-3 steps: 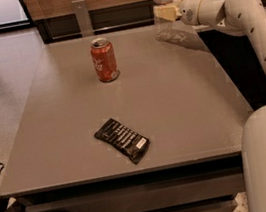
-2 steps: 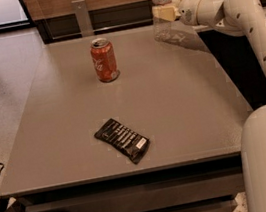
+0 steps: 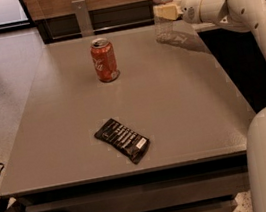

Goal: Move water bottle near rxbar chocolate

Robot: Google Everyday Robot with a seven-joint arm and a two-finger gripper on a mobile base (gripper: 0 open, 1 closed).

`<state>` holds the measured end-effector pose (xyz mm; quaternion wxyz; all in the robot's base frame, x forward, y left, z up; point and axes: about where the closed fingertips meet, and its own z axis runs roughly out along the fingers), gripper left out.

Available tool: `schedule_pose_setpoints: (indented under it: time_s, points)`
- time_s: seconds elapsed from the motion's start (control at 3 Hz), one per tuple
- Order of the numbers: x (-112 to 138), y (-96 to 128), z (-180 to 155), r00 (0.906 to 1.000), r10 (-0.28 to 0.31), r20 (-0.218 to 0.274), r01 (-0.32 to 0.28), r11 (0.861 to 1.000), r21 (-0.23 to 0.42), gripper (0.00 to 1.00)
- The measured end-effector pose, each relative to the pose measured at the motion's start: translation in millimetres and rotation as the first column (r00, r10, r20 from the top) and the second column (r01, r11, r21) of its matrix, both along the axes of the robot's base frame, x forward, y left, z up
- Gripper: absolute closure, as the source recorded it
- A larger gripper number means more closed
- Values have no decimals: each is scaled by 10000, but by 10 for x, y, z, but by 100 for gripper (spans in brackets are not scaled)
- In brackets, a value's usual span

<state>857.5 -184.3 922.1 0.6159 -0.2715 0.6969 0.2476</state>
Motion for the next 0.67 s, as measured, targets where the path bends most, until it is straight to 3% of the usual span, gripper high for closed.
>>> schedule_pose_setpoints:
  time_s: [0.67]
  points:
    - [-763, -191, 446, 9982, 599, -59, -600, 9981, -111, 100]
